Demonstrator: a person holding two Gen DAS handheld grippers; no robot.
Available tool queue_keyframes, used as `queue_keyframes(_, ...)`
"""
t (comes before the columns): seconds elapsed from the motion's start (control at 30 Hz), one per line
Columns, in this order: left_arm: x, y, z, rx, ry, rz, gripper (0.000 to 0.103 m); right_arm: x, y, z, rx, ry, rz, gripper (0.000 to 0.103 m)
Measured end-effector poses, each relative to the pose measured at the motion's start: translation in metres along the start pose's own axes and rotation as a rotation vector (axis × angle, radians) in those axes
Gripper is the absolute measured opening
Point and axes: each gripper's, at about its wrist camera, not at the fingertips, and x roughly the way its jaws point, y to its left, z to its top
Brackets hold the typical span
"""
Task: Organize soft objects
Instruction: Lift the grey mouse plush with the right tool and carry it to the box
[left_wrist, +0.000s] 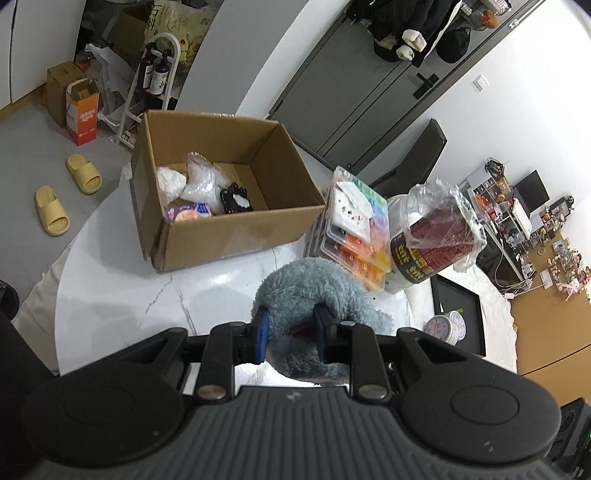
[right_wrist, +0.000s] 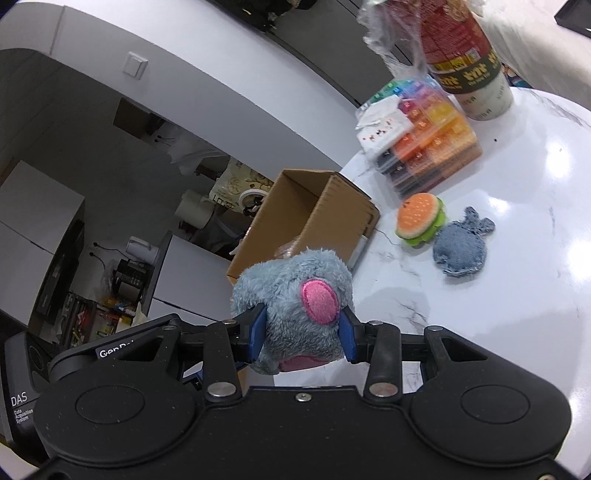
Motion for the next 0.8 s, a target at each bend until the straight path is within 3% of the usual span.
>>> queue_keyframes(0.8,-0.012,0.009,0.057,-0.042,-0.093,-0.015,0.024,0.033,0.056,0.032,-0.064,-0.016,0.015,0.04)
